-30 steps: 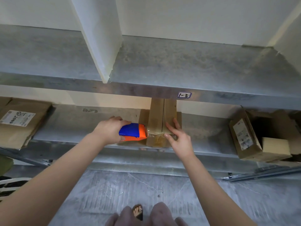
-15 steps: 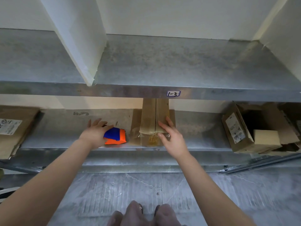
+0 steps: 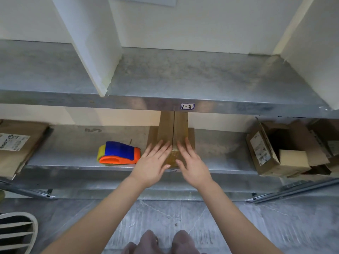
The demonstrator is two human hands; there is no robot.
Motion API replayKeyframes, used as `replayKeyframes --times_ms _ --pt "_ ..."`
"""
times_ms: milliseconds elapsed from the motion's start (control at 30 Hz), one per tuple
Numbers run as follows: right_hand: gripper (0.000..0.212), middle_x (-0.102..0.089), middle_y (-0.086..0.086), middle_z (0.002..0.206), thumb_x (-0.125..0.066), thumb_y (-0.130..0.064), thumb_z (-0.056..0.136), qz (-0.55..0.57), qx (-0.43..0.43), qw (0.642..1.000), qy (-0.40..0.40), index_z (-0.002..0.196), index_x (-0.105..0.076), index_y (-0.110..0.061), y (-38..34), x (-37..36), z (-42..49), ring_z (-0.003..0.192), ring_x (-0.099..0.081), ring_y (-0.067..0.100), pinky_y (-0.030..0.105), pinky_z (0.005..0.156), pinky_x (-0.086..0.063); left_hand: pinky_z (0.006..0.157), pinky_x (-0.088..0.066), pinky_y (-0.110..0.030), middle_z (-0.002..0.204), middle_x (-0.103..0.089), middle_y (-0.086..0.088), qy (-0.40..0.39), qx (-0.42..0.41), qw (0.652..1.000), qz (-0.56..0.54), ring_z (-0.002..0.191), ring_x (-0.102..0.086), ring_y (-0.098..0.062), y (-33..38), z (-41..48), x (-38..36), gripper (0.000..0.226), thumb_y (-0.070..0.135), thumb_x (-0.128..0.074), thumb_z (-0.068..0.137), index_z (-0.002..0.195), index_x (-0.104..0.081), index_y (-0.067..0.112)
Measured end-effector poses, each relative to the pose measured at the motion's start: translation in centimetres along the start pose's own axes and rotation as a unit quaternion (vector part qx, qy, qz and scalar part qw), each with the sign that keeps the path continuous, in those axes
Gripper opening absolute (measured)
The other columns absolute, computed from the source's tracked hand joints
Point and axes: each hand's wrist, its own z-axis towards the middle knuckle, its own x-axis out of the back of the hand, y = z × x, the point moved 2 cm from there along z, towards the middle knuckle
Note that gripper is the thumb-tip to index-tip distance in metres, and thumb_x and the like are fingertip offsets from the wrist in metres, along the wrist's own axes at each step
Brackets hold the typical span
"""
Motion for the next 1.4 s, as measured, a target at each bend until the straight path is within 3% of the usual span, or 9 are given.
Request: replayKeyframes --times_ms 100,267,433,600,867,1033,1133,1267,1400 --pt "0.051 -0.016 -0.004 0.162 -0.046 -0.041 0.1 0.093 -0.031 0.994 0.046 0.149 -0.032 -0.038 0.4 0.9 0.2 0.143 -0.032 0.019 0.031 0.112 -0.034 0.119 -0.01 -0.035 0.159 -0.02 0.005 0.051 0.068 0.991 -0.105 0.148 -0.009 -0.017 -0.3 -0.5 1.1 0.058 0.046 -0.032 0.099 0.152 -0.024 0.022" --pt "0.07 -0.057 0.007 0.138 -0.066 -0.031 0.09 0.166 -0.093 0.981 0.038 0.151 -0.03 -0.033 1.0 1.0 0.5 0.123 -0.055 0.022 0.02 0.098 -0.038 0.11 -0.034 -0.034 0.152 -0.038 -0.006 0.071 0.216 0.945 -0.234 0.138 -0.037 -0.022 -0.1 -1.0 1.4 0.056 0.03 -0.045 0.1 0.151 -0.027 0.018" --pt "0.074 -0.057 -0.004 0.136 -0.064 -0.017 0.088 0.24 -0.118 0.964 0.008 0.147 -0.03 -0.045 1.0 0.4 0.5 0.115 -0.06 0.028 -0.003 0.074 -0.036 0.103 -0.041 -0.037 0.14 -0.051 -0.013 0.017 0.289 0.896 -0.338 0.13 -0.047 -0.027 0.5 -0.8 0.1 0.062 0.032 -0.049 0.099 0.152 -0.02 0.02" --pt "0.059 -0.062 -0.005 0.129 -0.069 -0.026 0.085 0.315 -0.135 0.939 -0.019 0.136 -0.048 -0.047 2.6 1.9 1.3 0.119 -0.058 0.012 0.019 0.099 -0.044 0.099 -0.041 -0.029 0.134 -0.056 -0.007 0.006 0.296 0.881 -0.37 0.125 -0.051 -0.021 -1.1 0.3 1.6 0.062 0.051 -0.055 0.091 0.139 -0.043 0.013" --pt "0.049 -0.062 -0.005 0.078 -0.071 -0.031 0.085 0.12 -0.115 0.982 0.094 0.131 -0.053 -0.026 0.6 0.9 2.2 0.078 -0.067 0.022 0.028 0.073 -0.052 0.065 -0.049 -0.033 0.09 -0.07 -0.01 0.073 0.28 0.933 -0.214 0.084 -0.067 -0.032 -0.8 2.0 1.1 0.036 0.028 -0.067 0.088 0.113 -0.051 0.007" --pt "0.063 -0.064 -0.004 0.118 -0.066 -0.001 0.082 0.218 -0.085 0.971 -0.045 0.136 -0.048 -0.028 3.0 2.7 2.6 0.101 -0.063 0.007 0.004 0.082 -0.045 0.07 -0.054 -0.035 0.089 -0.065 -0.001 0.028 0.279 0.927 -0.251 0.083 -0.066 -0.024 -1.0 2.0 1.2 0.064 0.024 -0.069 0.084 0.133 -0.029 0.024" --pt "0.064 -0.063 -0.003 0.111 -0.063 0.007 0.08 0.194 -0.05 0.974 -0.104 0.132 -0.05 -0.028 4.6 4.7 2.9 0.093 -0.064 0.011 0.014 0.083 -0.05 0.077 -0.056 -0.026 0.092 -0.062 0.006 -0.063 0.212 0.917 -0.333 0.084 -0.066 -0.009 -2.2 2.0 3.1 0.086 0.01 -0.067 0.082 0.141 -0.017 0.049" --pt "0.053 -0.063 -0.015 0.098 -0.077 -0.006 0.079 0.168 -0.047 0.981 -0.087 0.124 -0.056 -0.025 4.2 5.3 3.3 0.077 -0.059 -0.011 -0.001 0.07 -0.04 0.083 -0.053 -0.025 0.089 -0.064 0.004 -0.079 0.108 0.962 -0.237 0.086 -0.066 -0.009 -1.7 2.6 3.8 0.07 0.006 -0.067 0.084 0.14 -0.042 0.041" --pt "0.047 -0.068 -0.01 0.098 -0.074 -0.012 0.082 0.169 -0.068 0.983 -0.005 0.123 -0.059 -0.031 3.9 3.7 2.5 0.082 -0.065 -0.001 0.011 0.082 -0.05 0.08 -0.052 -0.03 0.08 -0.057 0.012 -0.006 0.132 0.968 -0.213 0.08 -0.061 -0.012 -1.3 2.8 2.6 0.055 0.02 -0.074 0.081 0.13 -0.054 0.038"
